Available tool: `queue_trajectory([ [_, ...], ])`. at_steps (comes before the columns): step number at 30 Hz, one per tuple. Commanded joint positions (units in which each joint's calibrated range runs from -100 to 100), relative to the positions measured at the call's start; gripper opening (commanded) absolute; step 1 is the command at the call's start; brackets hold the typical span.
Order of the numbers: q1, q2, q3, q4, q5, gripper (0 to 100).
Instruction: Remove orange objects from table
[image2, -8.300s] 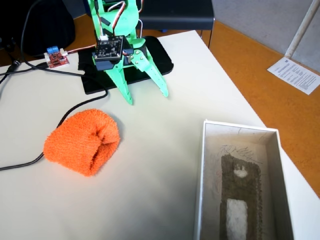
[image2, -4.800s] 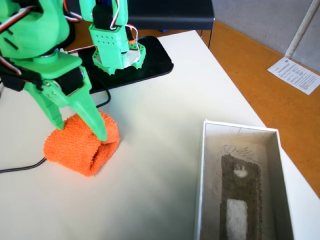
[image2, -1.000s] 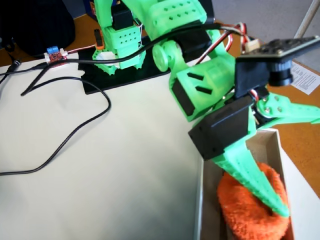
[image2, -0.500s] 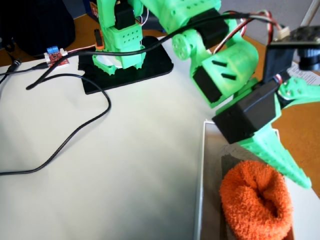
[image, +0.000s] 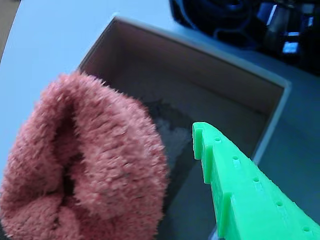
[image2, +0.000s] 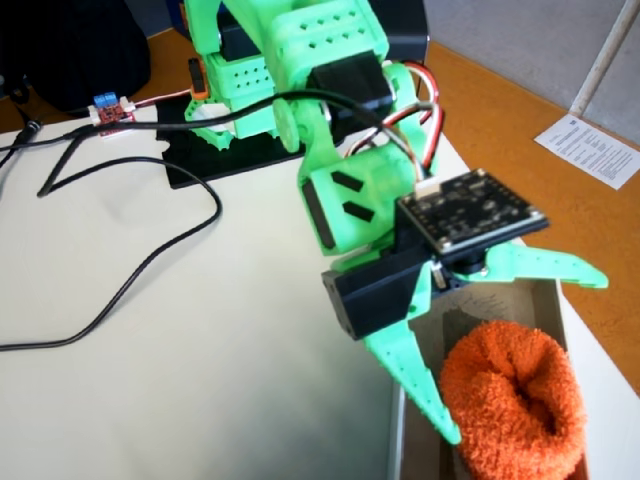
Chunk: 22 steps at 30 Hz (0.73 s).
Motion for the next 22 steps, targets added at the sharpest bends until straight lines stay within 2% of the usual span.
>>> queue_trajectory([
  [1,-0.52,2.86,-5.27,0.20,-0.49,63],
  [8,-1.63,14.11,-18.84,0.36,-1.03,62],
  [10,-1.92,15.45,-20.78,0.60,-1.07,59],
  [12,-2.29,18.05,-24.17,1.42,-1.03,45],
  [13,-2.29,19.14,-25.62,1.74,-0.88,33],
  [14,-2.37,19.81,-26.69,1.74,-1.56,14],
  [15,-2.44,20.48,-28.14,1.74,-2.44,0],
  [22,-3.18,17.21,-29.40,2.31,-3.86,0],
])
